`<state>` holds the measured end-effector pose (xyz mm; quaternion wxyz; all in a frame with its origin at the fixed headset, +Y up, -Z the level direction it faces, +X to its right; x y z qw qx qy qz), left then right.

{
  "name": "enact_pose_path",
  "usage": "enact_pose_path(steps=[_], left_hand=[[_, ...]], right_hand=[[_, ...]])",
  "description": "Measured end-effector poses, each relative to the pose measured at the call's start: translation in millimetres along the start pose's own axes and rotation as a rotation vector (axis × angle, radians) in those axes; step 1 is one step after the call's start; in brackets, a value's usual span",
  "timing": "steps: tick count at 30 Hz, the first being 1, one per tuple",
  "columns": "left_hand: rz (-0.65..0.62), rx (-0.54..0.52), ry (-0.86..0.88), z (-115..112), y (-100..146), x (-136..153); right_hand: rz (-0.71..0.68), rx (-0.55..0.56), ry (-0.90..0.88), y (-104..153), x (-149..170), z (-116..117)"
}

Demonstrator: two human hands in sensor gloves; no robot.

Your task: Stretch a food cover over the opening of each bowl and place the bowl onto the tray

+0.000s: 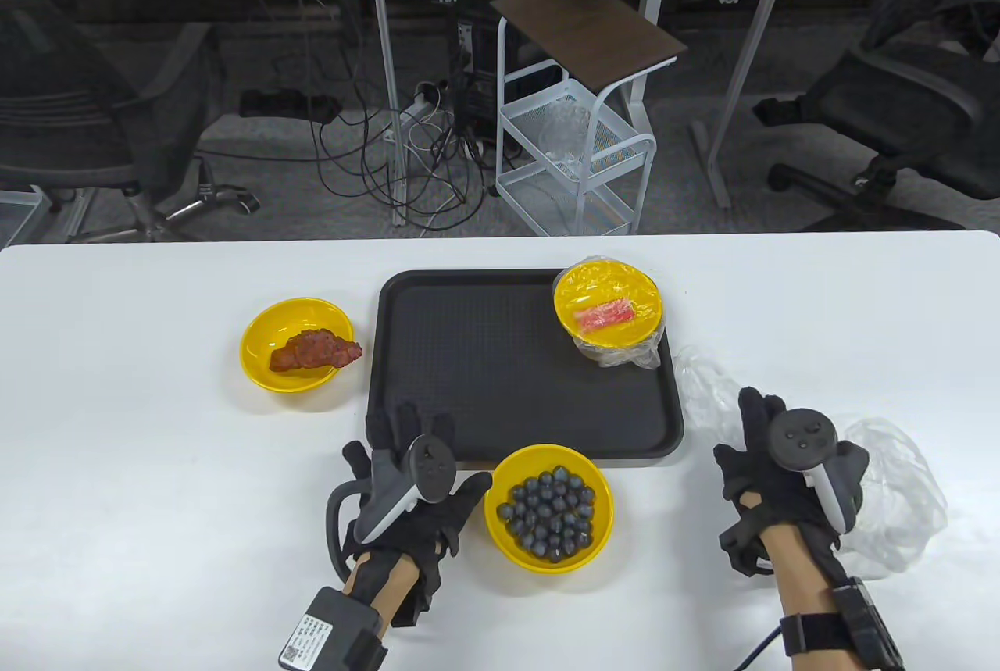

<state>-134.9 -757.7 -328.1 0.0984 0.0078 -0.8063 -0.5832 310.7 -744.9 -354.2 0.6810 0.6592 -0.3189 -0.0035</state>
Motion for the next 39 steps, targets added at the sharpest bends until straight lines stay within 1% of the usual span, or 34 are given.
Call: enact_pose_path(steps=[5, 8, 11, 13, 14, 19, 21, 22, 23, 25, 27, 29, 31, 32, 33, 34, 35, 37, 38, 39], left_hand=[[0.017, -0.008, -0.035, 1.0, 1.0, 1.5], [0.027, 0.014, -0.037, -1.1, 0.7, 3.4], [0.042, 0.023, -0.031, -1.2, -0.6, 6.9], [0.049, 0.022, -0.035, -1.0, -1.3, 8.7], [0.052, 0.028, -0.035, -1.1, -1.8, 9.9], [0.066, 0.057, -0.028, -2.2, -4.0, 13.4], [0.065, 0.061, -0.016, -2.5, -4.7, 14.4], [0.066, 0.061, -0.016, -2.2, -4.5, 14.9], [0.066, 0.057, -0.018, -1.6, -4.3, 15.2], [0.043, 0.048, 0.019, 1.0, -3.4, 16.1], [-0.007, 0.014, 0.092, 4.8, -2.7, 15.7], [-0.062, -0.013, 0.177, 9.4, -1.5, 14.7], [-0.137, -0.030, 0.310, 15.0, 0.7, 12.8], [-0.167, -0.032, 0.387, 17.6, 2.0, 11.6], [-0.184, -0.037, 0.423, 19.2, 3.0, 10.8], [-0.247, -0.053, 0.504, 24.2, 5.2, 9.0], [-0.272, -0.060, 0.544, 26.6, 6.4, 7.8], [-0.330, -0.080, 0.659, 34.4, 10.7, 6.7], [-0.369, -0.062, 0.755, 36.4, 12.0, 4.8], [-0.399, -0.031, 0.846, 36.9, 13.0, 3.6]], right_hand=[[0.087, 0.105, 0.172, -10.4, -13.0, 5.8], [0.130, 0.163, 0.259, -14.4, -16.3, 9.6], [0.137, 0.215, 0.281, -12.2, -16.3, 8.4], [0.125, 0.243, 0.271, -8.1, -16.8, 2.0], [0.113, 0.255, 0.251, -3.9, -17.7, -5.3], [0.012, 0.356, 0.115, 24.2, -30.8, -48.7], [-0.026, 0.363, 0.050, 36.2, -36.7, -65.1], [-0.046, 0.345, -0.026, 44.9, -39.0, -75.6], [-0.057, 0.342, -0.059, 47.9, -40.0, -79.5], [-0.110, 0.279, -0.196, 59.4, -44.2, -91.9], [-0.185, 0.186, -0.306, 66.7, -49.2, -97.1], [-0.242, 0.087, -0.428, 72.1, -54.1, -97.0], [-0.322, -0.024, -0.542, 76.5, -63.0, -92.8], [-0.340, -0.075, -0.574, 77.8, -67.1, -88.7], [-0.347, -0.097, -0.583, 78.3, -69.2, -86.6], [-0.380, -0.164, -0.600, 79.6, -76.2, -79.0], [-0.392, -0.194, -0.607, 80.3, -79.5, -74.8], [-0.421, -0.293, -0.625, 81.8, -90.0, -59.1], [-0.431, -0.350, -0.639, 82.2, -94.7, -49.8], [-0.435, -0.383, -0.653, 82.6, -97.8, -43.4]])
Point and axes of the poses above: the tracker on the back of each hand, its own x axis roughly to the little-finger side, its own y axis roughly from the fingertips to the wrist, z = x × y, the point moved 3 cm from there along -y, roughly from the wrist to the fingertips, and after that the axes turned 6 degrees about z, right-handed, at the moved point
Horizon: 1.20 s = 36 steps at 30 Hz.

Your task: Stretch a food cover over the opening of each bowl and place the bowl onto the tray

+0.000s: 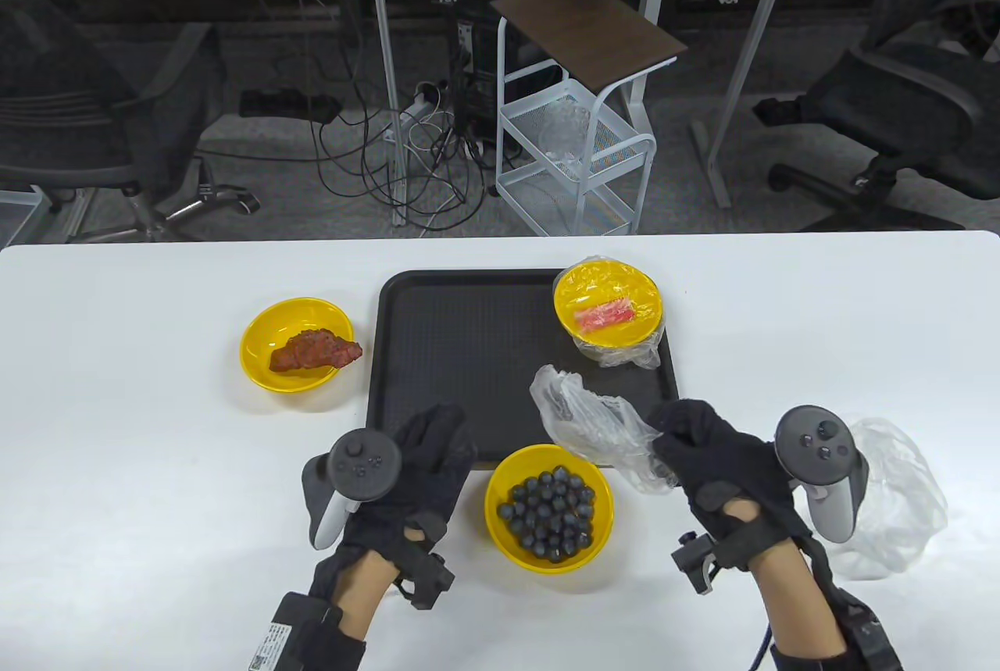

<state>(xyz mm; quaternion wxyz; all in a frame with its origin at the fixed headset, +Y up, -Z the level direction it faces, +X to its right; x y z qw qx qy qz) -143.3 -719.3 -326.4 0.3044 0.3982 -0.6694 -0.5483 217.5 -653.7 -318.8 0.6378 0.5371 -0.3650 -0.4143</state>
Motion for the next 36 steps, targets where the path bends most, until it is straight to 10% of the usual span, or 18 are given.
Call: enact_pose_path(steps=[6, 16, 25, 36], left_hand=[[0.017, 0.384, 0.566, -25.5, -9.6, 7.5], [0.033, 0.603, 0.674, -41.2, -15.9, 12.4], [0.120, 0.418, 0.413, -33.8, -12.6, 4.4], [0.018, 0.401, 0.683, -24.1, -10.6, 4.8]], right_hand=[[-0.016, -0.238, -0.114, -16.7, 12.0, 42.5], [-0.048, -0.267, -0.080, -21.9, 16.8, 67.4], [-0.074, -0.101, -0.026, -12.0, 7.5, 77.0], [0.000, -0.133, -0.339, -20.3, 54.1, 49.0]])
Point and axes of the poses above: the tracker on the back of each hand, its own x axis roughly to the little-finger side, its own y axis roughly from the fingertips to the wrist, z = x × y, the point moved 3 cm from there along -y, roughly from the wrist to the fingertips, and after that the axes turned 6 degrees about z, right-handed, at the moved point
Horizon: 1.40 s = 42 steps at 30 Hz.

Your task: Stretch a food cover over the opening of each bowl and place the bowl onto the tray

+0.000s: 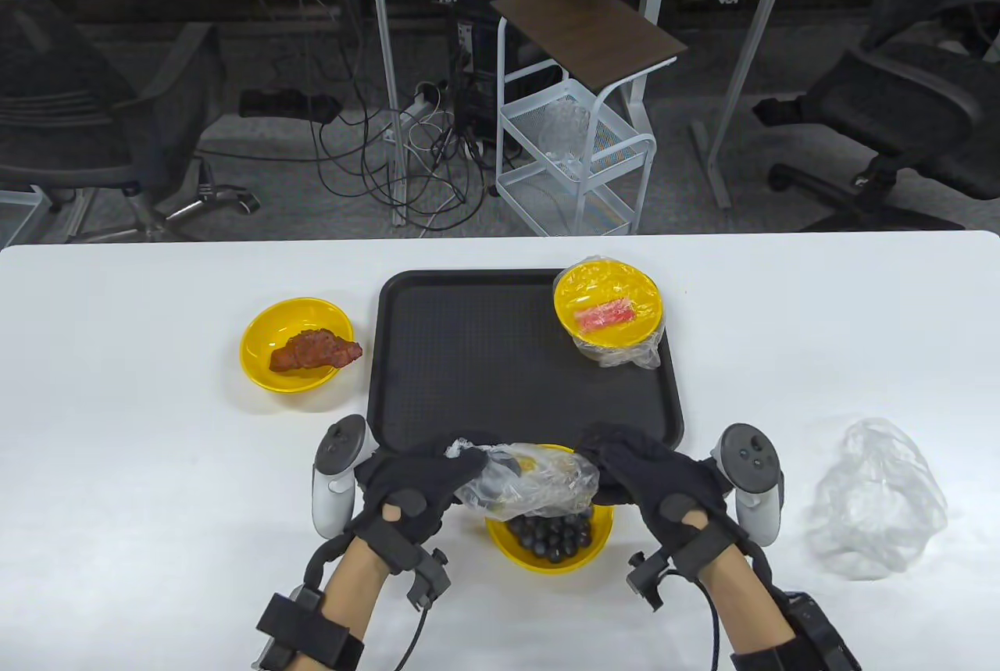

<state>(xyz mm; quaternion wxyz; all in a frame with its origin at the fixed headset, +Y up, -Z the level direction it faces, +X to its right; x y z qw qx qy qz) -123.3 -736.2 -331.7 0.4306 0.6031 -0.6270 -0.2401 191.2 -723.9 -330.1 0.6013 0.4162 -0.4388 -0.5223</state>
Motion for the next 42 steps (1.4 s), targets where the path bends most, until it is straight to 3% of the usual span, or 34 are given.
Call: enact_pose_path(steps=[4, 6, 8, 10, 14, 18, 21, 29, 36, 42], left_hand=[[0.006, 0.061, 0.056, -7.6, -2.9, 2.1], [0.011, 0.052, 0.046, -9.4, -4.0, 3.1], [0.026, 0.019, 0.047, -10.8, -4.5, 5.3], [0.043, -0.016, 0.040, -13.6, -5.0, 8.0], [0.068, -0.020, -0.018, -24.3, -7.5, 11.2], [0.077, -0.083, -0.155, -32.3, -7.3, 10.2], [0.077, -0.124, -0.176, -28.4, -3.8, 10.1], [0.064, -0.177, 0.041, -0.5, 2.0, 20.4], [-0.011, -0.282, 0.227, 17.7, 12.2, 20.4], [0.024, -0.475, 0.096, 33.7, 26.7, 19.7]], right_hand=[[0.062, 0.029, -0.075, -5.5, 13.9, -4.8], [0.014, -0.079, -0.047, -8.2, 10.5, 8.6], [-0.031, -0.270, -0.072, -6.8, 3.6, 33.8], [-0.053, -0.338, -0.030, -3.3, -2.8, 54.5], [-0.080, -0.305, 0.176, -1.1, -10.9, 78.8], [-0.062, 0.011, 0.371, 5.8, -17.9, 74.8], [-0.067, 0.146, 0.399, 10.4, -17.8, 56.6], [-0.004, 0.129, 0.213, 11.1, 0.2, 32.4], [0.010, 0.077, 0.295, 12.5, 3.7, 35.8], [-0.004, 0.125, 0.398, 19.6, -0.8, 35.2]])
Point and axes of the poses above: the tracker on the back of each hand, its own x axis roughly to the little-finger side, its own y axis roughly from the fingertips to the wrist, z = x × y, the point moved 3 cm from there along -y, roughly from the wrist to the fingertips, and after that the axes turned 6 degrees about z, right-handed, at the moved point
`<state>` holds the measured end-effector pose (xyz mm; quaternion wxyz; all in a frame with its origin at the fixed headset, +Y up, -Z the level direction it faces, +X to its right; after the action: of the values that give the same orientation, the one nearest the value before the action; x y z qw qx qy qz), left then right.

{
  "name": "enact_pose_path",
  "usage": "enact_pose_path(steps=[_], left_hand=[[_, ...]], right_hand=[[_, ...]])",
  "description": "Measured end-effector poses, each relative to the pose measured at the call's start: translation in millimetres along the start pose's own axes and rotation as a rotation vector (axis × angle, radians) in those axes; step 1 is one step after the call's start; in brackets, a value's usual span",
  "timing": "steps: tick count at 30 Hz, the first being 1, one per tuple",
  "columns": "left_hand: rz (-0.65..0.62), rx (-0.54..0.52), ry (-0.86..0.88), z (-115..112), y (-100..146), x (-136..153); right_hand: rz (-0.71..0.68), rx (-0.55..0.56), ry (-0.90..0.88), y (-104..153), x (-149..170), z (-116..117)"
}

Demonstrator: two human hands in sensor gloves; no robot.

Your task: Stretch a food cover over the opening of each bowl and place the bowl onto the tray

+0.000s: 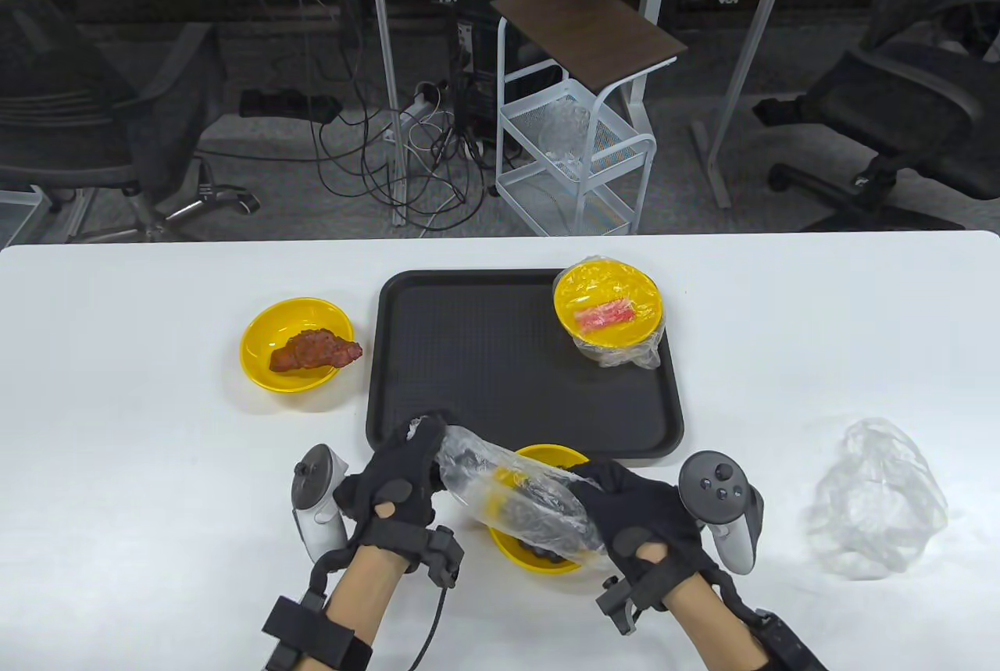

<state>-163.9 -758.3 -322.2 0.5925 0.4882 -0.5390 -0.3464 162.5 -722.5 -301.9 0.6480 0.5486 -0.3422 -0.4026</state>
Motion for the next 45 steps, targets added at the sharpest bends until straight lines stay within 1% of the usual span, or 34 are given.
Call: enact_pose_path(steps=[3, 7, 13, 14, 17, 20, 24, 27, 29, 38, 45], left_hand=[[0.012, -0.042, -0.091, 0.3, 2.5, 0.8], [-0.015, -0.101, -0.314, -5.8, 8.9, 0.3], [-0.016, -0.167, -0.632, -18.8, 19.0, 5.6], [0.007, -0.191, -0.678, -21.1, 21.5, 8.6], [-0.012, -0.229, -0.815, -31.5, 26.7, 11.7], [-0.021, -0.260, -0.922, -39.9, 32.8, 14.1], [-0.020, -0.286, -1.036, -45.1, 37.5, 22.5], [-0.025, -0.317, -1.105, -45.5, 39.0, 27.5], [-0.021, -0.319, -1.133, -46.0, 38.3, 31.4], [-0.005, -0.306, -1.116, -45.8, 31.2, 34.5], [0.004, -0.284, -1.142, -47.9, 32.0, 36.8]], right_hand=[[0.000, 0.050, 0.063, 3.7, -0.3, -4.1], [0.005, 0.129, 0.184, 10.3, 0.7, -8.5], [-0.026, 0.219, 0.459, 28.3, 2.3, -10.2], [-0.029, 0.227, 0.491, 31.2, 2.8, -10.0], [-0.036, 0.247, 0.595, 39.0, 4.8, -7.3], [-0.034, 0.258, 0.681, 44.2, 10.7, -3.4], [-0.027, 0.253, 0.749, 45.1, 16.2, 3.4], [-0.022, 0.257, 0.767, 45.2, 18.9, 8.4], [-0.031, 0.272, 0.802, 44.9, 19.6, 11.0], [0.009, 0.279, 0.794, 34.5, 28.8, 8.5], [0.008, 0.265, 0.823, 35.6, 28.7, 9.8]])
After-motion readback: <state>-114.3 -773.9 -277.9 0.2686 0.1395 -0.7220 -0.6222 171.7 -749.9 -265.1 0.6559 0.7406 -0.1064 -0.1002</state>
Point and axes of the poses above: the tracker on the back of each hand, its own x axis roughly to the little-finger side, its own y axis roughly from the fingertips to the wrist, z = x × y, the point moved 3 cm from there along -y, roughly from the wrist to the fingertips, and after that the axes turned 6 degrees about z, right-handed, at the moved point
